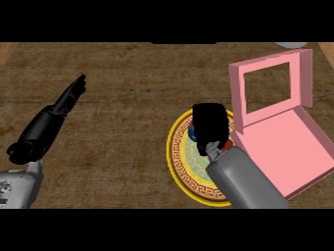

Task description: Pick the can from the plate and place it in the cardboard box

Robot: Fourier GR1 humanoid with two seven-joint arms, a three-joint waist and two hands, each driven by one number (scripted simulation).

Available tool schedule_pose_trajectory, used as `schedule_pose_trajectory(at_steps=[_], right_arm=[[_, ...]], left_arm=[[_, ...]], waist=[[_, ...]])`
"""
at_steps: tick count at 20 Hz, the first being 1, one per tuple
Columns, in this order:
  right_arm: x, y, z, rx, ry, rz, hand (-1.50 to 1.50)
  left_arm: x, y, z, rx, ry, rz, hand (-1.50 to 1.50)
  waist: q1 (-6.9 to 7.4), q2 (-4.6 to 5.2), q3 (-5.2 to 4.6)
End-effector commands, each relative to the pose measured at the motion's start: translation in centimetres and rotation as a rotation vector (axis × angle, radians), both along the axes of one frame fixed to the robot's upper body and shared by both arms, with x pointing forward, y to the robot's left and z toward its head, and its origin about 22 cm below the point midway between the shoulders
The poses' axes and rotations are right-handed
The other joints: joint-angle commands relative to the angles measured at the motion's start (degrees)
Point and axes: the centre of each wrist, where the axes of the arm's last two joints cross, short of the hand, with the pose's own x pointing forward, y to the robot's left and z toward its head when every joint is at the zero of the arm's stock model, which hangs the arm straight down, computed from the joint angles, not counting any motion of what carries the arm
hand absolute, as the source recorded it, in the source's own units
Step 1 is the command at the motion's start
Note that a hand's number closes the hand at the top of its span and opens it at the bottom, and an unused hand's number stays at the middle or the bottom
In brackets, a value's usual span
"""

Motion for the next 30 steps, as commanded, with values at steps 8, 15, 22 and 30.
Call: schedule_pose_trajectory(at_steps=[8, 15, 22, 30], right_arm=[[-6.6, 4.1, 0.3, 0.179, -0.087, 0.726, 1.5], [-16.4, 7.3, 3.9, 0.483, -0.103, 1.475, 1.5], [-19.8, -1.0, 9.5, 0.655, -0.251, 1.638, 1.5], [-20.2, -9.1, 12.9, 0.858, -0.296, 1.27, 1.5]], left_arm=[[-0.1, 0.6, -0.7, -0.009, 0.022, 0.005, 0.0], [0.2, 0.4, -0.5, -0.006, 0.028, -0.013, 0.0], [-0.6, 1.2, -1.4, -0.017, 0.035, 0.058, 0.0], [-1.0, 1.5, -0.9, -0.009, -0.003, 0.08, 0.0]], waist=[[0.12, -0.5, 0.24], [0.95, -1.65, 0.56], [-3.43, -0.95, 0.51], [-4.01, 0.45, 0.45]])
